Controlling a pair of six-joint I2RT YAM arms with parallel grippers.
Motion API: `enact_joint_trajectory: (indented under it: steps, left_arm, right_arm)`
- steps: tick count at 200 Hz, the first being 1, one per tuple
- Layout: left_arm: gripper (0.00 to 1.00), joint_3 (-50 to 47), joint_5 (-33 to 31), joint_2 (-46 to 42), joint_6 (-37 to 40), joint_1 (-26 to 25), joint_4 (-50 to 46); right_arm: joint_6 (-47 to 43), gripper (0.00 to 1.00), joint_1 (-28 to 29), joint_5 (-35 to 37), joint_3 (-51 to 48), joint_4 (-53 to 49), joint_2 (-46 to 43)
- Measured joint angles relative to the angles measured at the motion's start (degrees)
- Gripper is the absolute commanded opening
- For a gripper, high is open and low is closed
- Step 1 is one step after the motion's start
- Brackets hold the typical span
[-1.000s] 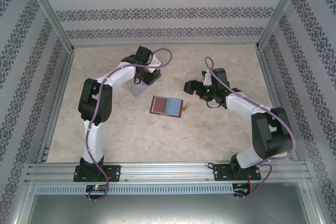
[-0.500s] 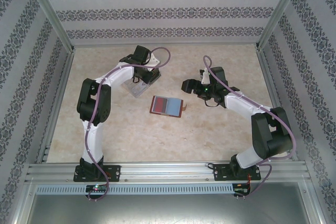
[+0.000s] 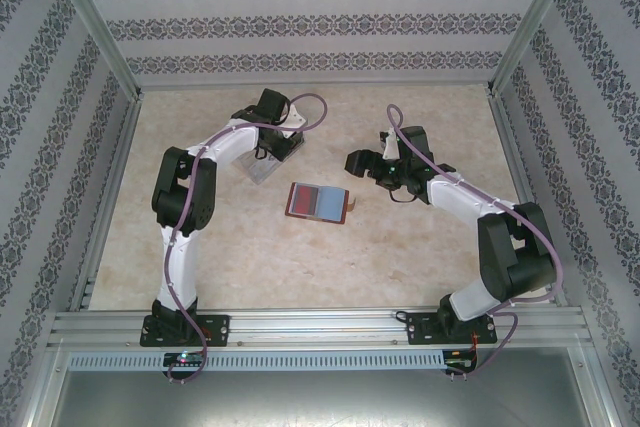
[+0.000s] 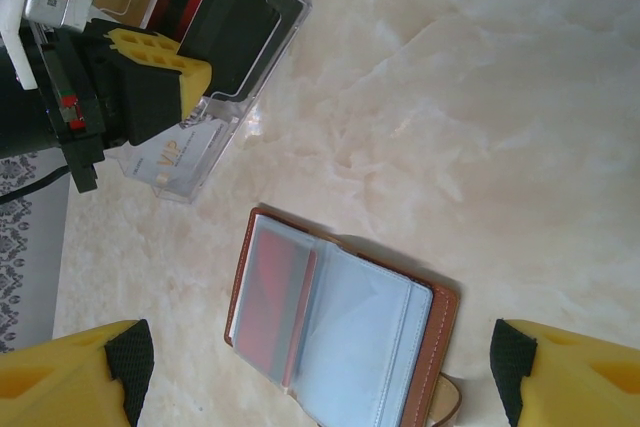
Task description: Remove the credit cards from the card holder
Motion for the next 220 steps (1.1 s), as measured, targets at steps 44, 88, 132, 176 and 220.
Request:
enact_joint_trajectory:
  steps: [44,88,132,176,220]
  left_arm:
    - [0.34,1.05,-0.94,0.17,0.07,0.0,-0.15]
    - [0.43,1.75,-1.46,-0.09,-0.48,0.0,-0.31]
    - [0.57,0.57,-1.53,-6.54,-4.94,0.07,-0.09]
    - [0.84,-9.6,-6.6,-21.97,-14.16,1.01,3.52]
    - [0.99,-23.8,-12.85,-34.23,-23.89,1.53,5.42]
  right_arm:
    - [0.22,0.89,0.0,-0.42,0.04,-0.09,0.76]
    - [0.24,0.88,0.11,-0.42,0.61,-0.33,0.96]
    - [-0.46,0.85,2.91,2.1,2.67,-3.74,0.96]
    - [-1.86,0.8,9.84,10.43,7.58,-11.04,0.96]
    - [-1.79,0.73,19.58,18.38,13.4,-16.57,3.65]
